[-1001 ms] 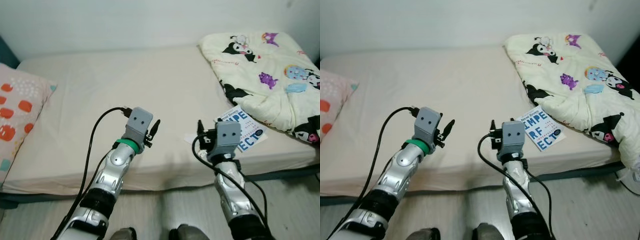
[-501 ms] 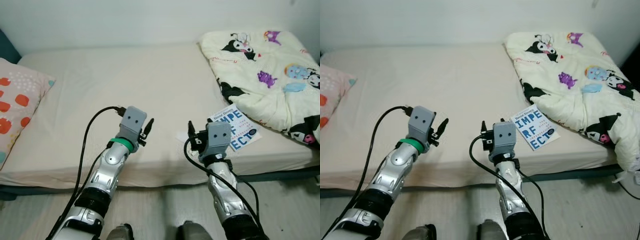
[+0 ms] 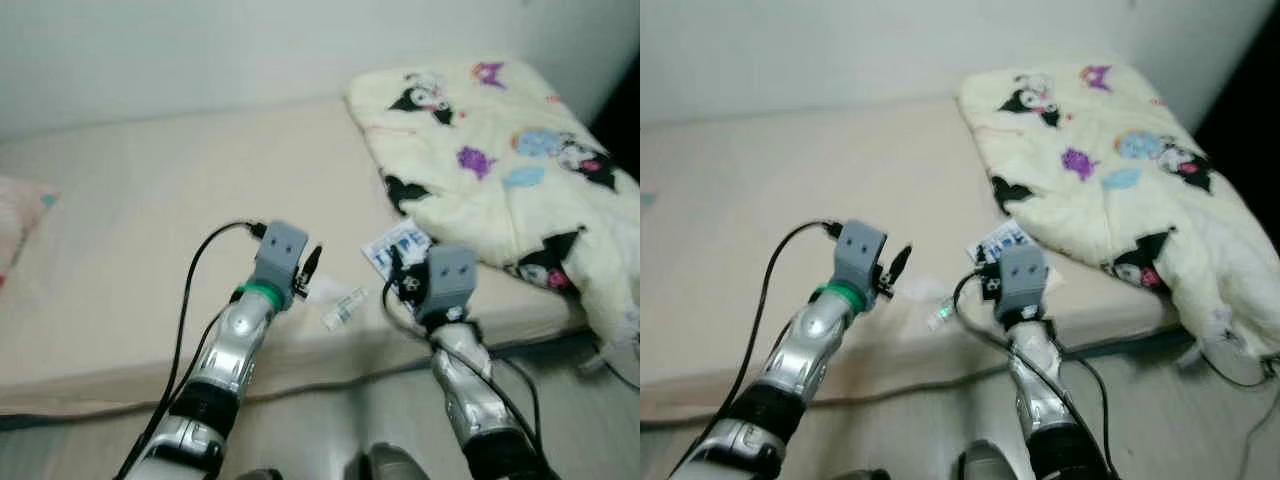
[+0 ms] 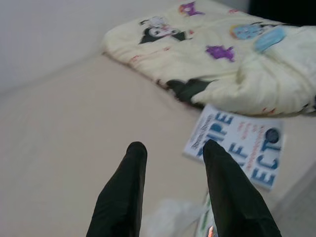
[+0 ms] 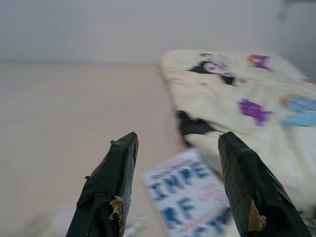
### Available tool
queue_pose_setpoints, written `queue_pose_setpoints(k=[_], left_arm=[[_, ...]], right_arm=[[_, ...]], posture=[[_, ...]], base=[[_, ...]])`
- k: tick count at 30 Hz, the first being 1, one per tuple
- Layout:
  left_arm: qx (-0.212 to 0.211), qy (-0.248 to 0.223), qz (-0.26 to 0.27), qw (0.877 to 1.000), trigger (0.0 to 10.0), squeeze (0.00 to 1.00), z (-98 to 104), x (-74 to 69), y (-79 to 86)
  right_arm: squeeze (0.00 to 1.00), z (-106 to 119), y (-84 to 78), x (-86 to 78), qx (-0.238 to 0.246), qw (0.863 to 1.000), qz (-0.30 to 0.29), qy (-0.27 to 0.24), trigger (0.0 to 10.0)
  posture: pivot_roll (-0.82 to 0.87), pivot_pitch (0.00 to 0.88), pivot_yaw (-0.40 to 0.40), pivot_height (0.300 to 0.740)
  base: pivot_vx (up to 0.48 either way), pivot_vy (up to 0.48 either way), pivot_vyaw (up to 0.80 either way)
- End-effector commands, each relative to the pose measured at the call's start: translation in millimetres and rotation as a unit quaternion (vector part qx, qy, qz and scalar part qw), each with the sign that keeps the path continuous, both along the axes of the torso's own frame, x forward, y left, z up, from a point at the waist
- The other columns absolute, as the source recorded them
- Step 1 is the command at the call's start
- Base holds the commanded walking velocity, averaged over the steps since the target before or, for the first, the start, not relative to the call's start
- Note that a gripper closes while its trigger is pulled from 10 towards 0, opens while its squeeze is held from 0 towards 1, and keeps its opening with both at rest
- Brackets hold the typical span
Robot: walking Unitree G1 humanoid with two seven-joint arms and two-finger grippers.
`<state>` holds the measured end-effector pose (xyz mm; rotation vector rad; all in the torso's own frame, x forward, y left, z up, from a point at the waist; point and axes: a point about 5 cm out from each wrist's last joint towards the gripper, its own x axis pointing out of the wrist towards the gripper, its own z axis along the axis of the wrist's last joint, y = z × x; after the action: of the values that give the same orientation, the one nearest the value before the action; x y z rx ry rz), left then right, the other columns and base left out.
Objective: Clean up the room
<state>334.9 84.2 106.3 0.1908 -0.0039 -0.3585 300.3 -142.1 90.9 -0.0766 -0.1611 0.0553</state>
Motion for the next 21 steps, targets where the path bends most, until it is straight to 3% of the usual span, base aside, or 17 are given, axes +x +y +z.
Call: queue_pose_setpoints(k=[1,15,21], left_arm=[[0.002,0.022,0.013,1.000,10.0,0.00,-9.5,-1.9,8.6],[0.008,0.031,0.021,0.999,10.0,0.00,-12.8,-1.6,10.5],[-0.007,0.069,0.040,0.997,10.0,0.00,-24.9,-3.7,17.4]], right_arm=[[0.00,-4.7,8.3,-3.2,0.011,1.000,0.011,0.008,10.0],[0.00,-6.1,13.9,-3.4,0.011,0.999,0.030,0.014,10.0],[0.00,-10.0,22.7,-5.3,0.023,0.997,0.064,0.028,10.0]], posture=[[-0.12,0.000,0.098,0.740],[-0.12,0.000,0.096,0.740],[-0.11,0.000,0.089,0.740]], base=[[0.000,0.000,0.00],[0.000,0.000,0.00],[0.000,0.000,0.00]])
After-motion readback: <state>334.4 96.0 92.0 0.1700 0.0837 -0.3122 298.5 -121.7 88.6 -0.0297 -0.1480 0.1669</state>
